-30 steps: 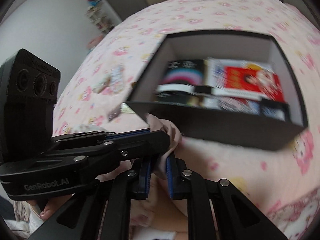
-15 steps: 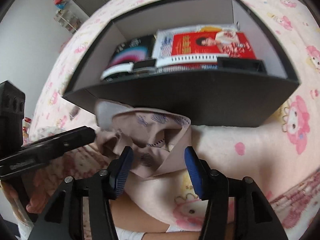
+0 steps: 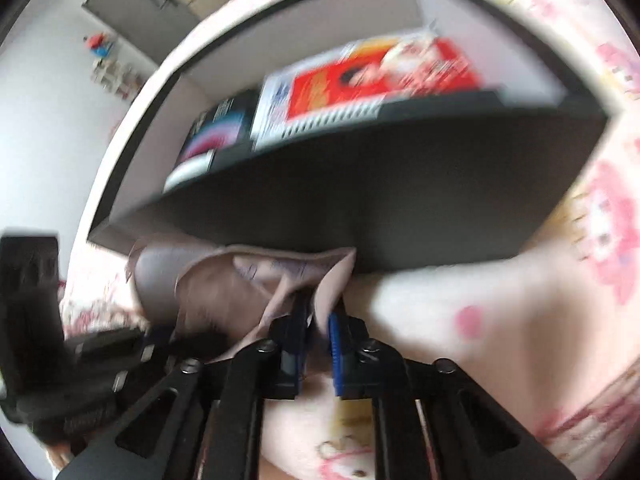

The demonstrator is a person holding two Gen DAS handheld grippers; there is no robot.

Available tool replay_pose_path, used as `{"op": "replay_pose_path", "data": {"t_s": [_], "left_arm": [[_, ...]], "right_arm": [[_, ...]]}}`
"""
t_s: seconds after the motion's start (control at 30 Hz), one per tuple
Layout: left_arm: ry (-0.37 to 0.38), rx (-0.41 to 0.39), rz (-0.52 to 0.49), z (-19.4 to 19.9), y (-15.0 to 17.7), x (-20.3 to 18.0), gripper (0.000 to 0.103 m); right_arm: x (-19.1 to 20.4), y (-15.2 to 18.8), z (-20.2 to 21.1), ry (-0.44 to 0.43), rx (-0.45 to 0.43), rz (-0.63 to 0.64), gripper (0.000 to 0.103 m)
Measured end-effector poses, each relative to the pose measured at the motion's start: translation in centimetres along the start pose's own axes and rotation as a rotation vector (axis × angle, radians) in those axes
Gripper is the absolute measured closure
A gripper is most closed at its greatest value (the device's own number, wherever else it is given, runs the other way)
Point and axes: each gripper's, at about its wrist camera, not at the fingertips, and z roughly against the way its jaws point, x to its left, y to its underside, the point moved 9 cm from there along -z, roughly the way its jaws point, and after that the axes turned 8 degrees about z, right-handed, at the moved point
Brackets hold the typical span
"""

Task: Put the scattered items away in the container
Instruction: 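Lift the beige cloth with the right gripper toward the black box, then lower the beige cloth into the black box and open the right gripper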

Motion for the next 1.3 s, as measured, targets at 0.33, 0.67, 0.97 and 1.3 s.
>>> {"op": "replay_pose_path", "data": {"t_s": [0.33,0.67,0.97,1.3], "left_arm": [[-0.046,-0.056,0.188,1.3,-1.3,4.2,0.061],[-0.188,-0.036,0.221,-0.9,-1.5,6.4,0.030],[-0.130,-0.042,0.155,-0.1,-0.8,5.4,0.096],[0.020,-0.199,0.003,7.3,-4.1,-2.0,0.100]], "right_arm": [[1.8,1.6,-2.0,-0.107,0.127,0.003,0.051],[2.5,2.4,-3.0,-0.052,0.122,0.076,0.078],[3.4,2.6,-1.0,-0.095,0.078,0.102,0.093],[7.2,-3.7,5.6,-0.166,-0.103,0.203,0.094]]}}
